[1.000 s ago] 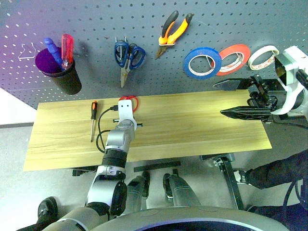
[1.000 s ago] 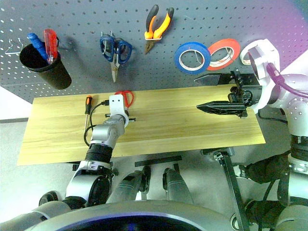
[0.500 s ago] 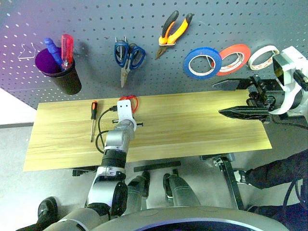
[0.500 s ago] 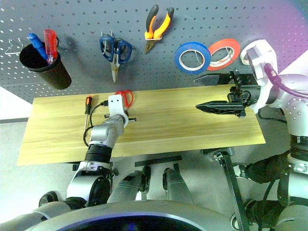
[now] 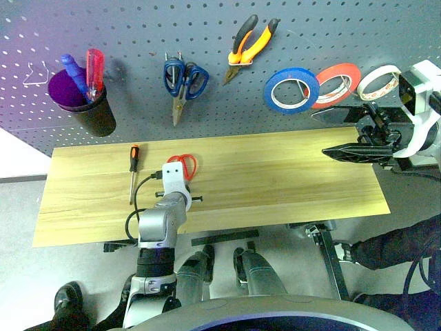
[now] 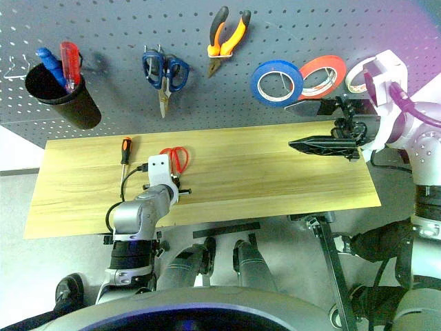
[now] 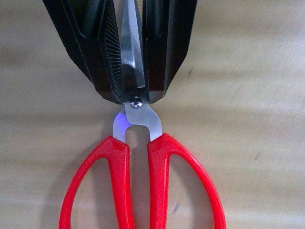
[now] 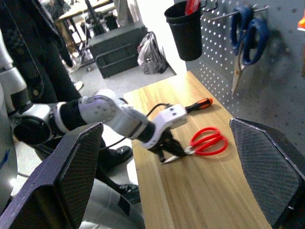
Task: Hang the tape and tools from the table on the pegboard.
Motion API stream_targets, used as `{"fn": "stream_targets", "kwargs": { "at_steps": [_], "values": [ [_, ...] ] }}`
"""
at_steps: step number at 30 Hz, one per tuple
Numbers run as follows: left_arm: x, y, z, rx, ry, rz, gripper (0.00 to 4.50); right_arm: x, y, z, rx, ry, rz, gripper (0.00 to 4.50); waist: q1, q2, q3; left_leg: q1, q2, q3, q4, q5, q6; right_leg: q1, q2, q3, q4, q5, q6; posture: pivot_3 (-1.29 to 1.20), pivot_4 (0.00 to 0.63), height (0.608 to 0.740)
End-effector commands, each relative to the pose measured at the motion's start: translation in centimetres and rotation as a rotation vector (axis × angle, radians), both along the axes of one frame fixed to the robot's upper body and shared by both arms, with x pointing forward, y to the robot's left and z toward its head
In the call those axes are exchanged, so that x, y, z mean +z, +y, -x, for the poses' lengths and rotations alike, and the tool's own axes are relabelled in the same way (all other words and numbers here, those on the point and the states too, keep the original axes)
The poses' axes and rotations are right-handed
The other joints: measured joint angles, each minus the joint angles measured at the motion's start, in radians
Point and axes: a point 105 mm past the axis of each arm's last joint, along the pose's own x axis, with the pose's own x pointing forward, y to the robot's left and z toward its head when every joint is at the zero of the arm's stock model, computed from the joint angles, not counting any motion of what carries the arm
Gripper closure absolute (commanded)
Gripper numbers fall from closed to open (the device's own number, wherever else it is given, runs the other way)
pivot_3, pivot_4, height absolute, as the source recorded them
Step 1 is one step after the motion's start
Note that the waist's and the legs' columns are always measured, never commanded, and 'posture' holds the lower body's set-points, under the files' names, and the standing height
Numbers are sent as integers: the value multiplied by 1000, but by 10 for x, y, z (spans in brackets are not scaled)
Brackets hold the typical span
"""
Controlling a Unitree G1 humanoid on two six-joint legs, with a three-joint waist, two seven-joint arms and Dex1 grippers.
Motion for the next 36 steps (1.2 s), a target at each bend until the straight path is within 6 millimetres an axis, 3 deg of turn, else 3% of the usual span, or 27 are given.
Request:
{"fn": "stream_targets", "kwargs": {
  "at_steps": [1, 8, 18, 22, 26, 30, 36],
  "values": [
    [3, 4, 10, -25, 6, -38, 4236, 9, -5, 2, 22, -74, -2, 0, 5, 0, 1, 0, 0, 0, 0, 0, 0, 0, 0, 0, 0, 0, 0, -125, 390, 740],
    [21, 10, 7, -49, -67, -92, 4236, -1, -14, -1, 1, -91, 29, 0, 28, 2, 3, -2, 0, 0, -1, 0, 0, -1, 0, 0, -2, 0, 1, -108, 372, 740],
    [34, -5, 7, -165, -136, -127, 4236, -11, -26, -6, -36, -113, 105, 0, 49, 3, 3, -2, 0, 0, 0, -1, -2, 0, 0, 0, -4, 1, 2, -108, 366, 740],
    [40, 1, 14, -166, -165, -173, 4236, -10, -25, -6, -30, -114, 120, 0, 47, 3, 3, -2, 0, 0, 0, -1, -2, 0, 0, 0, -4, 1, 2, -103, 367, 740],
    [50, -10, 13, -264, -235, -221, 4236, -13, -29, -10, -50, -101, 137, 0, 47, 3, 3, -2, 0, 0, 0, -1, -2, 0, 0, 0, -4, 1, 2, -99, 366, 740],
    [63, -8, 6, -321, -337, -317, 4236, -14, -27, -10, -39, -108, 148, 0, 49, 4, 4, -2, 0, 0, 0, -1, -2, 0, 0, 0, -4, 1, 2, -94, 360, 740],
    [74, -24, 13, -415, -430, -281, 4236, -15, -28, -12, -47, -106, 155, 0, 50, 4, 4, -2, 0, 0, 0, -1, -3, 0, 0, 0, -4, 1, 2, -89, 353, 740]
  ]
}}
